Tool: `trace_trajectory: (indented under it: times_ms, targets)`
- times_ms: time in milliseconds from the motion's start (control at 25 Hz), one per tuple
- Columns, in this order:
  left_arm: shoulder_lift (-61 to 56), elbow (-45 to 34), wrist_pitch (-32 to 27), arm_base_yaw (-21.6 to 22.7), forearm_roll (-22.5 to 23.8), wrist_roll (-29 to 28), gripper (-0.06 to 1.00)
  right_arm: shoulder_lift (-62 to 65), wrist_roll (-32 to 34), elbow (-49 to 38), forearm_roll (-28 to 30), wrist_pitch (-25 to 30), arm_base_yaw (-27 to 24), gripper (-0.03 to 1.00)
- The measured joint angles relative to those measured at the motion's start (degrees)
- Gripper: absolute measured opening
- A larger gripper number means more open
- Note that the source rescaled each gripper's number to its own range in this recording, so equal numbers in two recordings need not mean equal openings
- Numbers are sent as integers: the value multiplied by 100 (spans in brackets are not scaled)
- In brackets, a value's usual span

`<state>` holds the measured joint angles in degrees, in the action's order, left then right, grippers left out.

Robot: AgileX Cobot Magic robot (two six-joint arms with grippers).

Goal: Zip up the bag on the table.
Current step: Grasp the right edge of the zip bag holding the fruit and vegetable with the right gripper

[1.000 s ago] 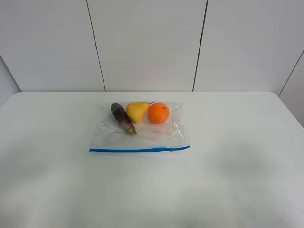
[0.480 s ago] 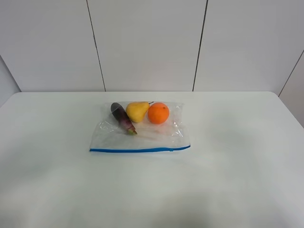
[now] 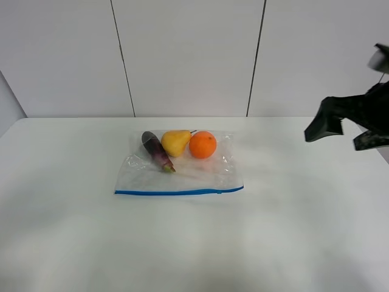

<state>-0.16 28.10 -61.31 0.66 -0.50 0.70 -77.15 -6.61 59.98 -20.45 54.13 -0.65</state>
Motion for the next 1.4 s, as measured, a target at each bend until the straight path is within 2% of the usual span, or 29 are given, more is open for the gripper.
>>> trace_trajectory:
  times_ms: [240,440,640,960,1200,1400]
  targets:
    - [0,0,0,0,0,0,100,-1733,-1289,58,-1874,-166,31,98]
    - [0,0,0,0,0,0,100,-2799,-1934,58,-2772,-510,387,97]
    - [0,0,5,0,0,0,100,-3475,-2238,62,-3187,-947,737,89]
    - [0,0,5,0,0,1,100,-3785,-2487,70,-3554,-1183,797,52]
    - [0,0,5,0,0,1,100,-3785,-2499,70,-3538,-1181,797,36]
    - [0,0,5,0,0,1,100,-3785,-2519,70,-3502,-1181,797,18]
